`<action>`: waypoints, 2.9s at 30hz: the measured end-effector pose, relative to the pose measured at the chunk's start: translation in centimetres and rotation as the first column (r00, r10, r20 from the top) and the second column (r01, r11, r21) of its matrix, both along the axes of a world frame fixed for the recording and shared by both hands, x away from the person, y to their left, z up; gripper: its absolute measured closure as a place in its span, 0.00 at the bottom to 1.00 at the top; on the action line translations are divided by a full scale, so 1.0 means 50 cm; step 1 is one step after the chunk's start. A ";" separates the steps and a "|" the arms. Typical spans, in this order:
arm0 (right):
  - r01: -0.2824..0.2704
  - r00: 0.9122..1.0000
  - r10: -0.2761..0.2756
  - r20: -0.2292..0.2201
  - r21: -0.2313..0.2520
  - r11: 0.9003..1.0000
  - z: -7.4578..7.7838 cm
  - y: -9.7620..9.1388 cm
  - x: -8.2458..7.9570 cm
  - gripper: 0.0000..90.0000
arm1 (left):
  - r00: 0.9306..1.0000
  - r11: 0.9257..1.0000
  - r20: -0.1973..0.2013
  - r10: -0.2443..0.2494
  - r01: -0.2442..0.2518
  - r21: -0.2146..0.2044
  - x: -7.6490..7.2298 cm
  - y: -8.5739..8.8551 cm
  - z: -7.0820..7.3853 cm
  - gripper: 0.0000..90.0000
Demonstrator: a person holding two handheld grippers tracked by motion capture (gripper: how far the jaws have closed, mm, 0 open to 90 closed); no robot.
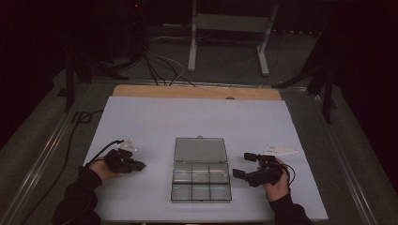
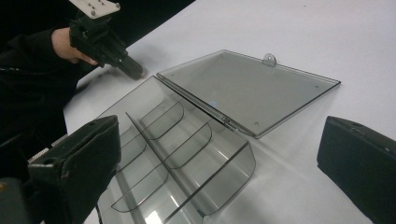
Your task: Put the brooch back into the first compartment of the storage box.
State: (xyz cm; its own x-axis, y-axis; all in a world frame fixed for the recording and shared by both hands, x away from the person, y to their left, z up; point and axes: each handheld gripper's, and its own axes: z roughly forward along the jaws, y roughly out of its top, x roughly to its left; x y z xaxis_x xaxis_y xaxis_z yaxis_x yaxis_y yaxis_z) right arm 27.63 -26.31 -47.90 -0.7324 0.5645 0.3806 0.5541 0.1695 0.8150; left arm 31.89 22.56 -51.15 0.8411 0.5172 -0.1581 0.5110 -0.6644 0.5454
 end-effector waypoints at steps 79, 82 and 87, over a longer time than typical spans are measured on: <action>-0.005 1.000 0.005 -0.005 0.011 1.000 0.001 0.001 0.000 0.00 | 0.992 0.989 0.081 -0.095 0.103 -0.103 -0.048 -0.099 0.122 0.96; -0.003 1.000 0.004 -0.006 0.012 1.000 0.001 0.001 0.000 0.00 | 0.992 0.988 0.080 -0.102 0.110 -0.108 -0.051 -0.105 0.125 0.96; -0.005 1.000 0.005 -0.005 0.011 1.000 0.001 0.001 0.001 0.00 | 0.989 0.984 0.077 -0.125 0.133 -0.116 -0.055 -0.114 0.130 0.96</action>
State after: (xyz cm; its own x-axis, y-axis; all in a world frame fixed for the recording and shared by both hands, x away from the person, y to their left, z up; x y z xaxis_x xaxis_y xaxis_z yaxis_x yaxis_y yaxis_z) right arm 27.67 -26.27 -47.84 -0.7332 0.5566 0.3907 0.5577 0.1633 0.8138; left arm 29.15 16.84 -44.66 0.9106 0.3844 -0.1521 0.3837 -0.6492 0.6567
